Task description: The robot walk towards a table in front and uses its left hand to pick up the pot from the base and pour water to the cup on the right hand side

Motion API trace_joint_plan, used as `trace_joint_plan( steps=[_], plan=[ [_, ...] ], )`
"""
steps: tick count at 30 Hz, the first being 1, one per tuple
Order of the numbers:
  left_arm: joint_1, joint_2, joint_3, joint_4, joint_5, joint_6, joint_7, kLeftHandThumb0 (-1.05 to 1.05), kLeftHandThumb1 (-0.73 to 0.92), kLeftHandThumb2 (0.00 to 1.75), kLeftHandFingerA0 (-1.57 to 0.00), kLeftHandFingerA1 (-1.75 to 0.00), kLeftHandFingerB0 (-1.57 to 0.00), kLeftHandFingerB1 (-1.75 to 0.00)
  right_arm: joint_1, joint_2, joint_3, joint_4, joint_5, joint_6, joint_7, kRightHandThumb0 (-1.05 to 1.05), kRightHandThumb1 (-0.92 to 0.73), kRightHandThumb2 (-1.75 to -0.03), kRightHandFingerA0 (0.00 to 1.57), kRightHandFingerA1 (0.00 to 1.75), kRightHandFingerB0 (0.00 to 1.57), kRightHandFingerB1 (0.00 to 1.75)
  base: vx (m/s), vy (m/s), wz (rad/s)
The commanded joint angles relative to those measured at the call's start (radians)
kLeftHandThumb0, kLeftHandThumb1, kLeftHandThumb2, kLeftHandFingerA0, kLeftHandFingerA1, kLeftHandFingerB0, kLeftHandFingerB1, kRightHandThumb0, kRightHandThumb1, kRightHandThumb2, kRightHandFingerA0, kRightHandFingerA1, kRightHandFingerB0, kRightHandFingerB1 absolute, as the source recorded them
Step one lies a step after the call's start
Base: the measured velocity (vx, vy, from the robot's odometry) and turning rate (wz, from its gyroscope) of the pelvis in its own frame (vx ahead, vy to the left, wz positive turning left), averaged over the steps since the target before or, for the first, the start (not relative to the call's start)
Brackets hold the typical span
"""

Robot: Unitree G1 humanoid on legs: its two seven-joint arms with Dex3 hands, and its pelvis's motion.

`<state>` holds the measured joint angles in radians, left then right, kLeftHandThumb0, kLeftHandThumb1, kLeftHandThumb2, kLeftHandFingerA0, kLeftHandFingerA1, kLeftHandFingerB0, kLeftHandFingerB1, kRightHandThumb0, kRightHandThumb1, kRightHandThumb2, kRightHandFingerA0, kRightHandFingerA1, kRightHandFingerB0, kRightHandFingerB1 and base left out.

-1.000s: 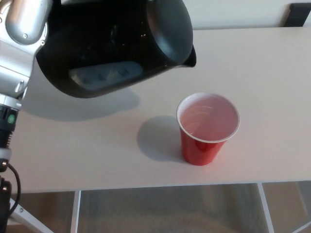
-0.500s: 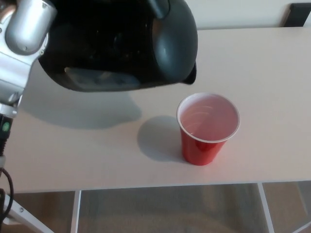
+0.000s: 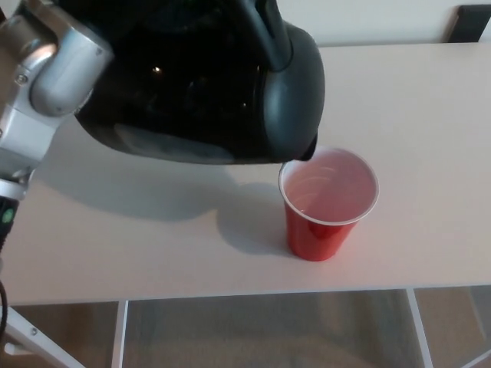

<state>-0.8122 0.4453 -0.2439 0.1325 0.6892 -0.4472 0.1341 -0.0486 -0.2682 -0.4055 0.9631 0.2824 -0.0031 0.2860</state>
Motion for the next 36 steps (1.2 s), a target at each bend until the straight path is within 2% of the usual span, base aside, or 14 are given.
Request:
trace_joint_plan(
  steps=[1, 4, 5, 6, 7, 10, 11, 12, 13, 14, 15, 21, 31, 36],
  plan=[
    [-0.027, 0.025, -0.007, 0.005, 0.124, -0.065, 0.134, -0.03, 0.50, 0.56, -0.89, -1.75, -0.71, -1.43, -0.001, -0.017, 0.001, -0.014, -0.003, 0.007, -0.013, -0.14, -0.59, -0.56, 0.59, 0.53, 0.45, 0.44, 0.00, 0.000, 0.00],
    [-0.044, 0.037, -0.019, 0.014, 0.165, -0.072, 0.154, -0.08, 0.51, 0.54, -0.90, -1.75, -0.75, -1.30, -0.004, -0.020, -0.003, -0.004, 0.002, 0.003, -0.005, -0.14, -0.60, -0.57, 0.60, 0.53, 0.46, 0.44, 0.00, 0.000, 0.00],
    [-0.049, 0.043, -0.023, 0.017, 0.168, -0.075, 0.147, -0.14, 0.37, 0.77, -1.25, -1.39, -0.85, -1.03, -0.004, -0.022, 0.002, -0.001, -0.007, -0.003, -0.008, -0.15, -0.60, -0.57, 0.61, 0.53, 0.46, 0.44, 0.00, 0.000, 0.00],
    [-0.056, 0.050, -0.029, 0.024, 0.185, -0.082, 0.158, -0.20, 0.46, 0.55, -0.92, -1.70, -0.93, -0.75, -0.005, -0.019, 0.002, -0.004, -0.007, 0.002, -0.017, -0.14, -0.60, -0.57, 0.61, 0.53, 0.48, 0.44, 0.00, 0.000, 0.00],
    [-0.062, 0.055, -0.034, 0.030, 0.195, -0.089, 0.166, -0.31, 0.44, 0.58, -0.94, -1.66, -0.96, -0.63, -0.005, -0.018, 0.001, -0.009, -0.006, 0.008, -0.022, -0.13, -0.61, -0.57, 0.61, 0.52, 0.48, 0.45, 0.00, 0.000, 0.00],
    [-0.082, 0.067, -0.049, 0.048, 0.222, -0.115, 0.195, -0.32, 0.47, 0.56, -0.93, -1.68, -0.94, -0.63, -0.005, -0.019, 0.000, -0.012, -0.001, 0.007, -0.013, -0.14, -0.59, -0.57, 0.60, 0.54, 0.48, 0.45, 0.00, 0.000, 0.00],
    [-0.091, 0.074, -0.056, 0.056, 0.246, -0.124, 0.225, -0.40, 0.36, 0.58, -1.01, -1.61, -0.95, -0.73, -0.008, -0.018, 0.000, -0.005, -0.003, 0.005, -0.017, -0.15, -0.58, -0.56, 0.61, 0.53, 0.49, 0.45, 0.00, 0.000, 0.00],
    [-0.099, 0.078, -0.064, 0.059, 0.264, -0.130, 0.239, -0.39, 0.36, 0.61, -1.03, -1.58, -0.94, -0.79, -0.007, -0.017, -0.003, -0.006, 0.001, 0.005, -0.013, -0.14, -0.59, -0.57, 0.60, 0.54, 0.48, 0.46, 0.00, 0.000, 0.00],
    [-0.104, 0.082, -0.068, 0.061, 0.269, -0.136, 0.240, -0.25, 0.34, 0.82, -1.21, -1.32, -0.89, -0.89, -0.006, -0.016, -0.003, -0.008, 0.001, 0.005, -0.014, -0.14, -0.59, -0.57, 0.62, 0.54, 0.49, 0.45, 0.00, 0.000, 0.00],
    [-0.107, 0.086, -0.072, 0.064, 0.269, -0.141, 0.238, -0.25, 0.34, 0.82, -1.21, -1.32, -0.89, -0.89, -0.006, -0.016, -0.001, -0.009, -0.001, 0.006, -0.019, -0.14, -0.59, -0.57, 0.62, 0.54, 0.49, 0.45, 0.00, 0.000, 0.00],
    [-0.109, 0.089, -0.077, 0.068, 0.280, -0.142, 0.247, -0.35, 0.44, 0.55, -0.93, -1.69, -0.94, -0.72, -0.007, -0.015, -0.001, -0.013, -0.001, 0.012, -0.023, -0.14, -0.59, -0.56, 0.61, 0.55, 0.48, 0.45, 0.00, 0.000, 0.00],
    [-0.127, 0.097, -0.100, 0.095, 0.332, -0.151, 0.319, -0.36, 0.45, 0.56, -0.96, -1.67, -0.94, -0.63, -0.013, -0.020, 0.006, -0.008, -0.011, 0.008, -0.027, -0.14, -0.58, -0.56, 0.61, 0.54, 0.49, 0.45, 0.00, 0.000, 0.00],
    [-0.159, 0.103, -0.119, 0.109, 0.363, -0.172, 0.338, -0.37, 0.47, 0.57, -0.92, -1.68, -0.90, -0.68, -0.015, -0.020, 0.003, -0.017, -0.003, 0.013, -0.020, -0.14, -0.58, -0.56, 0.62, 0.58, 0.49, 0.47, 0.00, 0.000, 0.00],
    [-0.187, 0.110, -0.137, 0.116, 0.390, -0.175, 0.358, -0.38, 0.49, 0.57, -0.86, -1.68, -0.88, -0.61, -0.013, -0.019, 0.003, -0.027, -0.003, 0.020, -0.025, -0.14, -0.58, -0.56, 0.63, 0.57, 0.50, 0.46, 0.00, 0.000, 0.00]
  ],
)
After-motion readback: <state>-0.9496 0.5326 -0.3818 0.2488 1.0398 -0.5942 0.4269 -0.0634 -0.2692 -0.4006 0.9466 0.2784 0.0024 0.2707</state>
